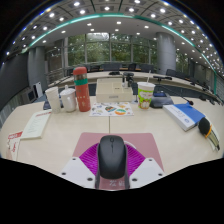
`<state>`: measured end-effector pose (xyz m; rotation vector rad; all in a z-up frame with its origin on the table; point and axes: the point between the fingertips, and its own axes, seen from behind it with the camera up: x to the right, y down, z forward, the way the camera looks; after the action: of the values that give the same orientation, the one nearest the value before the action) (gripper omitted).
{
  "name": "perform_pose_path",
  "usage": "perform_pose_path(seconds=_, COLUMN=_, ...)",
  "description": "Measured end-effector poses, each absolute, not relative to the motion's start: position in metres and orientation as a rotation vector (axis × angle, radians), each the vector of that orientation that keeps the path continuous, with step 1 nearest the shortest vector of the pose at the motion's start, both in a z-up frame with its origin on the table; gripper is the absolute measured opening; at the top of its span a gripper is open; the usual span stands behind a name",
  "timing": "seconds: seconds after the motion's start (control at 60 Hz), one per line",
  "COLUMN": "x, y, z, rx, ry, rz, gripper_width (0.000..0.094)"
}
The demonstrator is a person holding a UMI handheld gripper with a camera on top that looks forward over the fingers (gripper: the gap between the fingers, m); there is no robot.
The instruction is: Arrange mouse
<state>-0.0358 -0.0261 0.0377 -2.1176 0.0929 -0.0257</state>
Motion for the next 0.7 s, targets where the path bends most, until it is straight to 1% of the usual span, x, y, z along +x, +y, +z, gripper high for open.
perform_pose_path(seconds=0.067, x=-0.027, y=-0.020, z=0.017, rx=-2.140, ry=0.106, rz=-0.008, gripper_width=0.0337)
perform_pose_path(seconds=0.167, x=-0.027, y=-0.019, z=-0.008, rx=-2.189, ry=0.098, rz=0.036, gripper_width=0.0442)
perform_pose_path(seconds=0.217, x=-0.024, y=-0.017, z=-0.003, rx=-2.160, ry=0.099, rz=0.032, gripper_width=0.0502)
perform_pose_path(seconds=0.25, x=-0.019, y=-0.018, z=-0.001, rx=-2.162, ry=0.095, rz=0.003, gripper_width=0.0583)
perform_pose_path(seconds=0.317, x=-0.019, y=-0.025, z=0.007, rx=-2.164, ry=0.081, rz=-0.024, gripper_width=0.0843)
perform_pose_path(seconds=0.333, x=-0.019, y=-0.027, z=0.010, rx=-2.161, ry=0.080, rz=-0.023, gripper_width=0.0877)
perform_pose_path(seconds=0.367, x=-0.022, y=-0.033, z=0.019, rx=-2.156, ry=0.077, rz=-0.013, gripper_width=0.0847)
perform_pose_path(seconds=0.467, x=-0.025, y=-0.064, z=0.053, rx=-2.156, ry=0.092, rz=-0.041, gripper_width=0.0858)
perform_pose_path(seconds=0.7, x=-0.064, y=-0.179, z=0.154, rx=-2.129, ry=0.070, rz=-0.037, gripper_width=0.0858)
